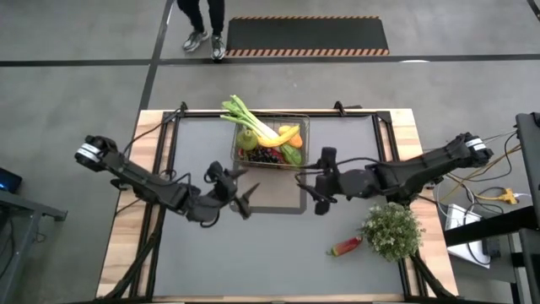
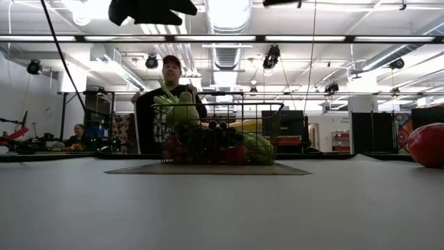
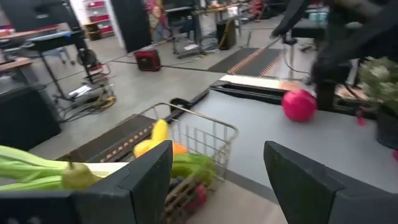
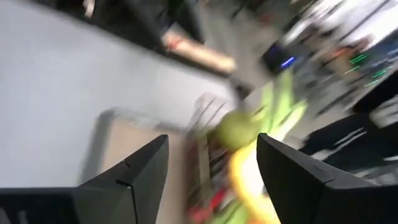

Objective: Build produce basket
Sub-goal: Put the red chili pepper into the wire basket

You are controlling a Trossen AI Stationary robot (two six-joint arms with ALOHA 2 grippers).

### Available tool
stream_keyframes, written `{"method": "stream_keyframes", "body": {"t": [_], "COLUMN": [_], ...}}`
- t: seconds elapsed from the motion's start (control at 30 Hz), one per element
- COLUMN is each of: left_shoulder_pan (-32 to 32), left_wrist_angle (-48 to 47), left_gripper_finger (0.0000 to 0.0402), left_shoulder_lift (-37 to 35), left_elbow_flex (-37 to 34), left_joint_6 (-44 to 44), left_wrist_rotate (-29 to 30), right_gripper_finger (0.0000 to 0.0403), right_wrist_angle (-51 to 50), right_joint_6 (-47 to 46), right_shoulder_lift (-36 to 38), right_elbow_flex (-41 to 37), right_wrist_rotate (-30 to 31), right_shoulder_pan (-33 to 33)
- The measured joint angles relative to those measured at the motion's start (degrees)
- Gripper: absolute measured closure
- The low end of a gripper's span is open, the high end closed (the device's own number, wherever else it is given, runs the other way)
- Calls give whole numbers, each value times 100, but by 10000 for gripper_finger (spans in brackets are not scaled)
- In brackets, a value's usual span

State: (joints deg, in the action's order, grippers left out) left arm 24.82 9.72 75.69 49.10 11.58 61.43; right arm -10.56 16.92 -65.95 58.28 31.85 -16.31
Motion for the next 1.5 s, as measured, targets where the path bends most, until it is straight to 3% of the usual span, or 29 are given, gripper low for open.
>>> {"method": "stream_keyframes", "body": {"t": [0.23, 0.47, 0.73, 1.13, 1.5], "left_shoulder_pan": [152, 157, 153, 152, 152], "left_wrist_angle": [26, 20, 24, 20, 20], "left_gripper_finger": [166, 166, 166, 166, 166], "left_shoulder_lift": [201, 229, 229, 229, 229], "left_elbow_flex": [0, 0, 0, 0, 0], "left_joint_6": [0, 1, -15, -51, -71], "left_wrist_rotate": [5, 4, 7, 7, 9], "right_gripper_finger": [171, 124, 83, 107, 108], "right_wrist_angle": [-1623, -2632, -3036, -4696, -4551], "right_joint_6": [-1160, -2287, -2833, -3546, -3812], "right_shoulder_lift": [-33, -54, -455, -2068, -3018], "right_elbow_flex": [253, 326, 329, 781, 776], "right_wrist_rotate": [-1353, -2150, -2699, -3163, -3357], "right_shoulder_pan": [1, -138, -854, -1926, -2383]}}
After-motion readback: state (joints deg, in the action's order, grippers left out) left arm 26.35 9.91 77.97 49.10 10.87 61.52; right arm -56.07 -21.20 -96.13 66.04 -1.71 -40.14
